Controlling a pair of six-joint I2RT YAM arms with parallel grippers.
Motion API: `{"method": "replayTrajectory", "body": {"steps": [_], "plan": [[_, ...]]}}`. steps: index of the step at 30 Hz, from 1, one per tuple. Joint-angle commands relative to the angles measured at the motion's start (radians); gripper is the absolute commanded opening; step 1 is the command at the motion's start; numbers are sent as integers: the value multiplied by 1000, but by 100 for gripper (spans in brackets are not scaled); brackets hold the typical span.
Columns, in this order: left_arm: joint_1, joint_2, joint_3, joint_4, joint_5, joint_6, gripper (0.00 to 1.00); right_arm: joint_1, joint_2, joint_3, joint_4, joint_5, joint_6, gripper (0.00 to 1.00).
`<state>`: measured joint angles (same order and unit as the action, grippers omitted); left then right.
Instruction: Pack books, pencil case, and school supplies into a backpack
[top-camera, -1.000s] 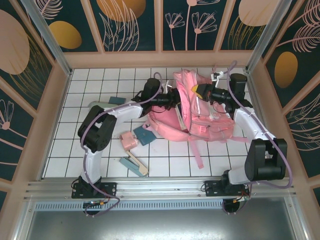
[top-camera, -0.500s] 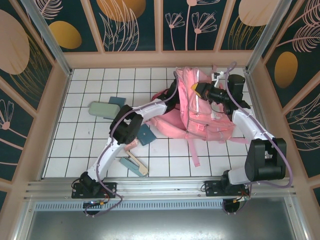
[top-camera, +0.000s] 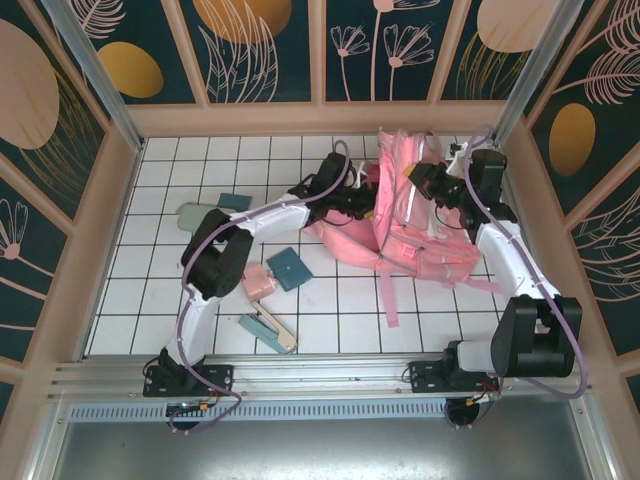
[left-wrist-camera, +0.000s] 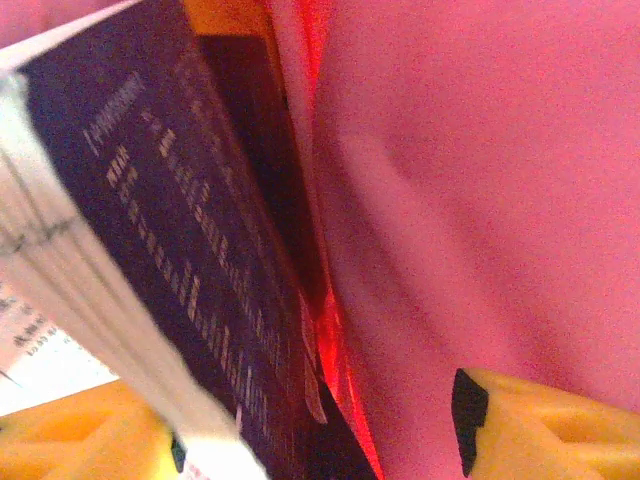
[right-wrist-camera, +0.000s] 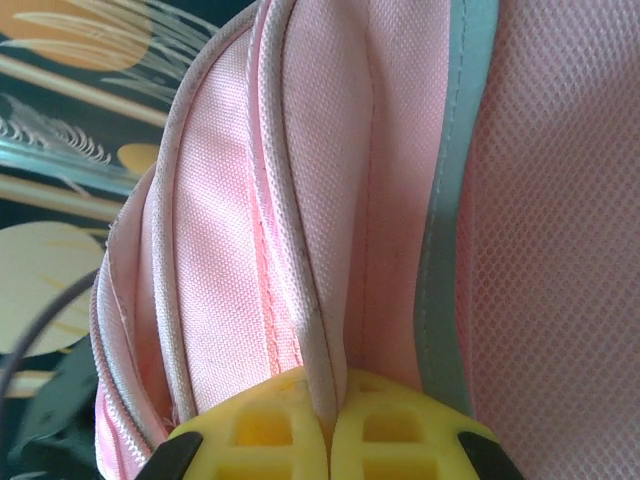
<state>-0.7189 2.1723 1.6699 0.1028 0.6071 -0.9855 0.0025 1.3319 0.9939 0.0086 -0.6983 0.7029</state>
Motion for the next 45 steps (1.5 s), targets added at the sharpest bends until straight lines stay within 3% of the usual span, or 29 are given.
{"method": "replayTrajectory", "body": {"steps": [1,5,12,17,22,27,30,36,40,45], "plan": [[-5,-112,-31,-89,-8,131,70,-30,1,37,0,101,-72,0],[18,-220,-112,-156,-43,173,70,-28,6,41,-25,122,-89,0],[100,-432,-224,-349,-226,261,72,6,8,79,-131,241,-174,0],[135,-513,-243,-460,-321,273,74,79,50,110,-201,351,-234,0],[217,-585,-342,-486,-394,208,78,161,91,89,-219,438,-234,0],[332,-611,-357,-673,-553,104,84,207,101,52,-225,501,-227,0],[404,-619,-355,-799,-623,29,96,218,98,40,-234,547,-219,0],[599,-606,-420,-867,-569,-104,99,234,78,22,-229,624,-207,0],[655,-536,-407,-875,-515,-149,98,236,59,14,-226,670,-197,0],[695,-405,-324,-914,-506,-160,99,239,40,9,-213,629,-195,0]]}}
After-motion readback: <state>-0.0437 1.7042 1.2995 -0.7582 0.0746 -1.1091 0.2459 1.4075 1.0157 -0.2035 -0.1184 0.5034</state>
